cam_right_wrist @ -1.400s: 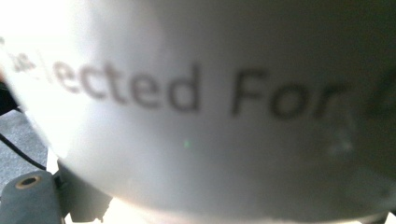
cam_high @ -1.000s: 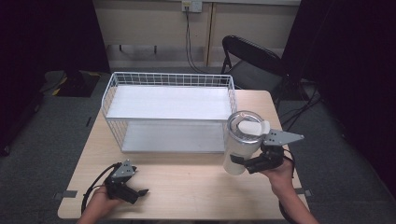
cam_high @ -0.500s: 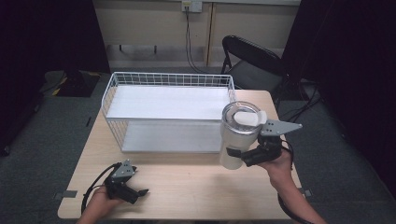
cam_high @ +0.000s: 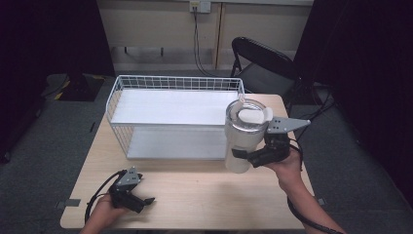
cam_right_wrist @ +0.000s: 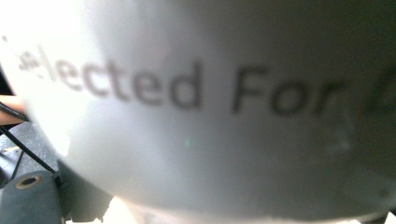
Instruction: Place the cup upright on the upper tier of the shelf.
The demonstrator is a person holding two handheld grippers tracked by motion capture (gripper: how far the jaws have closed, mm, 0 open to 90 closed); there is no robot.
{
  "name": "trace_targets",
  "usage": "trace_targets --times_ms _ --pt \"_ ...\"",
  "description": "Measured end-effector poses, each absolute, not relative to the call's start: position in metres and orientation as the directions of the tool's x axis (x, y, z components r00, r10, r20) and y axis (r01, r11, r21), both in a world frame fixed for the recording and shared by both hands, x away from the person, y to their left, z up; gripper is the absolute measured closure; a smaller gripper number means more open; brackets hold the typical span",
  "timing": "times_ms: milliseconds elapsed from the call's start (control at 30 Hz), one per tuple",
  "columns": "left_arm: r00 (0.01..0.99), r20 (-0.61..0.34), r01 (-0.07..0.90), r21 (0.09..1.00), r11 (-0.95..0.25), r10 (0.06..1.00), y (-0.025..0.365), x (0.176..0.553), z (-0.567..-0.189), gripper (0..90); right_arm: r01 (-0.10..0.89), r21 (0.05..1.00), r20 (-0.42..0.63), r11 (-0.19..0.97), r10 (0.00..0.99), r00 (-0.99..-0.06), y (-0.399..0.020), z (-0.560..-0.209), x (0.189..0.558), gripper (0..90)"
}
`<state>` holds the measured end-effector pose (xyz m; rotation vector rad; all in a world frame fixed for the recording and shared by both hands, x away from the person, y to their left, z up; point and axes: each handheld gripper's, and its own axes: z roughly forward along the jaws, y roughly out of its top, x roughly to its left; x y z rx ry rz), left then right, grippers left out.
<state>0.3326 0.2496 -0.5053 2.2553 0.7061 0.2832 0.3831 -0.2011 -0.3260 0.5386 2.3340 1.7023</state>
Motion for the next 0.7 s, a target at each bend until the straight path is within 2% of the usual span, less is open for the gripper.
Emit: trace_targets --times_ms 700 --pt "0.823 -0.013 0.404 0.717 -0.568 0.569 0.249 0.332 -0.505 0.0 0.184 0.946 0.074 0.268 0.374 -0.924 -0.176 -0.291 0.395 9.4"
